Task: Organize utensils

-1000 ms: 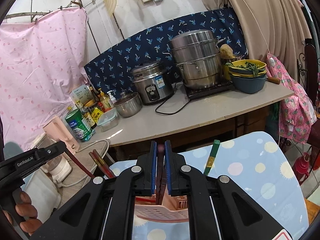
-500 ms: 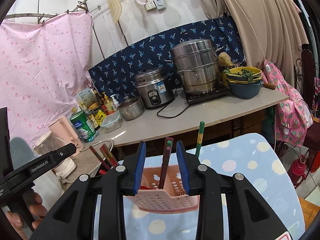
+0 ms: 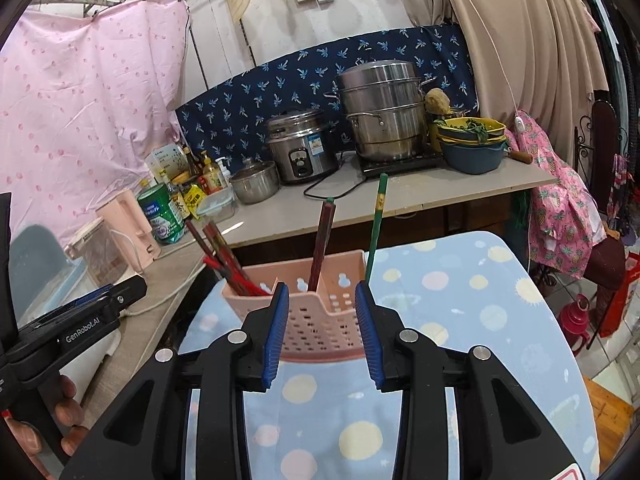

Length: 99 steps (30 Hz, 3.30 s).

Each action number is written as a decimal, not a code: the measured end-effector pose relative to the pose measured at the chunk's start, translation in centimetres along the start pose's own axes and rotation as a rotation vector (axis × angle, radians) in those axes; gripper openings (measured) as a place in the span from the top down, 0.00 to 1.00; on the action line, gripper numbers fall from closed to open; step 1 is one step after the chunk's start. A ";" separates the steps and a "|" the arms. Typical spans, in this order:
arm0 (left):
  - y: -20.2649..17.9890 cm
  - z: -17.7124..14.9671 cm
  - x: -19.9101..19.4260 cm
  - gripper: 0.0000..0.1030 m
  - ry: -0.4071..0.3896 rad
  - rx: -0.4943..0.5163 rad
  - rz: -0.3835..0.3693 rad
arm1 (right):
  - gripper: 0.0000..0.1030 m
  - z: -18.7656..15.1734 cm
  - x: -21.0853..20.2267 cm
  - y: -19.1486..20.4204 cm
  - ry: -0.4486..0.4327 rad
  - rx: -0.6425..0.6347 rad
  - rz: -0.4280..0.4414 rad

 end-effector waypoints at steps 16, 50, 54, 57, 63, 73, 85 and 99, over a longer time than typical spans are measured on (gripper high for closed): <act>1.3 -6.8 -2.1 0.41 0.086 0.020 0.043 | 0.57 -4.8 -3.1 1.6 0.048 -0.040 -0.003; 2.7 -11.4 -1.8 0.08 0.142 0.039 0.105 | 0.18 -10.4 -3.0 1.8 0.152 -0.086 -0.043; 2.6 -11.6 -1.5 0.07 0.152 0.043 0.106 | 0.17 -10.8 -2.8 1.7 0.159 -0.081 -0.052; 2.4 -11.7 -1.5 0.07 0.152 0.048 0.108 | 0.12 -10.8 -2.8 1.7 0.160 -0.084 -0.053; 2.3 -11.7 -1.6 0.07 0.142 0.060 0.121 | 0.07 -10.8 -2.7 1.8 0.157 -0.098 -0.071; 2.5 -11.7 -1.5 0.07 0.145 0.055 0.123 | 0.07 -10.9 -2.7 2.0 0.154 -0.117 -0.081; 2.6 -11.6 -1.4 0.07 0.146 0.053 0.128 | 0.07 -10.9 -2.5 1.9 0.159 -0.118 -0.090; 2.8 -11.5 -1.2 0.07 0.150 0.052 0.130 | 0.07 -10.9 -2.5 1.9 0.159 -0.118 -0.088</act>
Point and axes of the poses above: each gripper's, at about its wrist camera, not at the fingertips, and x roughly the way its jaws point, y to its left, z to its top, the point moved 4 cm from there along x, roughly the way its jaws point, and after that the axes turned 11 degrees about -x, right-handed, at the moved point
